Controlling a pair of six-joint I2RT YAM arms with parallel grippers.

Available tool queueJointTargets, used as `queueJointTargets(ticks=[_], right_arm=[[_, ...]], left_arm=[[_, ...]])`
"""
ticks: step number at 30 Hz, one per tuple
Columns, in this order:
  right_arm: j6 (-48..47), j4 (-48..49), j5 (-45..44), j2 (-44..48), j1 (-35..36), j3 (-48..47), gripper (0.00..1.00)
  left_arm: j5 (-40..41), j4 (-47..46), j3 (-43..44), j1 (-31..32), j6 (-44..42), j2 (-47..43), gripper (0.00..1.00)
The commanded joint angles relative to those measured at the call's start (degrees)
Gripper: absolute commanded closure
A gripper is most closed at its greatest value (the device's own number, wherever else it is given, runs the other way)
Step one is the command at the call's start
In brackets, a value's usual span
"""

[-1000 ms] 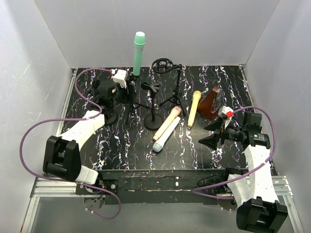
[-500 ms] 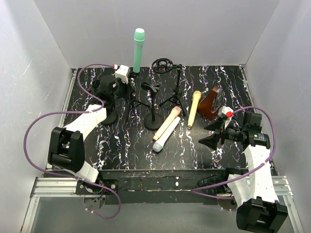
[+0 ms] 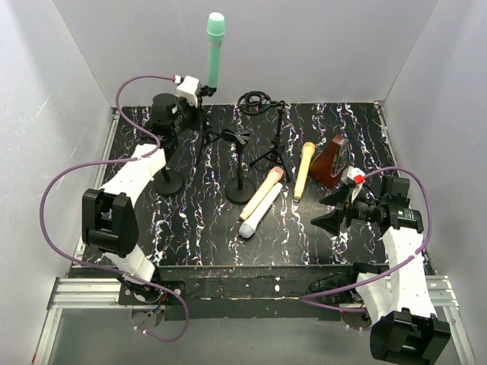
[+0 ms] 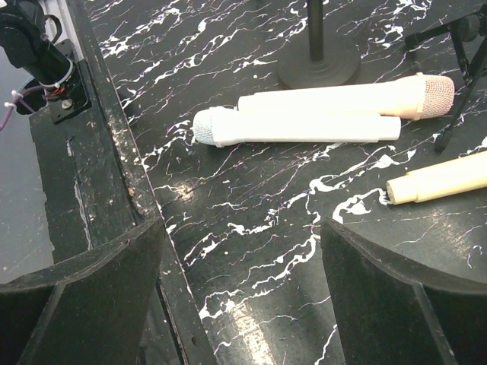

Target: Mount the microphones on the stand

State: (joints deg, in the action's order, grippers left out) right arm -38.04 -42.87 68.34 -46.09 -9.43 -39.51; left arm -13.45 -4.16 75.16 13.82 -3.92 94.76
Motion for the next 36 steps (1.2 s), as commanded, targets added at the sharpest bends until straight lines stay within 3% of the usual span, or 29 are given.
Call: queueJointTargets(ticks=[1,8,19,25,36], right_arm=[[-1.59,-0.54,0.57,0.65,-0.41,0.22,0.11],[-1.77,-0.81,0.57,0.56,-0.5,0.13,0.11],[-2.04,-1.34,0.48,0.65,-0.5,0.13,0.11],[-2.21,-1.6,0.48,0.38,-0.5,0.13,0.11],[-3.09,-2.74,1.18,-0.23,-0.68,-0.22,0.11]], left_arm=[[-1.84,-3.14,8.33,-1.69,-1.0,-1.86,1.0],[-2.54,-1.29,12.99,-7.05,-0.74,-3.0,1.0],[1.67,-2.34,9.31,-19.44,-1.96,-5.55,1.0],[5.19,-3.04,6.06,-21.73,-3.81,-4.15,1.0],[1.68,-8.32,2.8,-26.66,0.41,2.26,1.0]])
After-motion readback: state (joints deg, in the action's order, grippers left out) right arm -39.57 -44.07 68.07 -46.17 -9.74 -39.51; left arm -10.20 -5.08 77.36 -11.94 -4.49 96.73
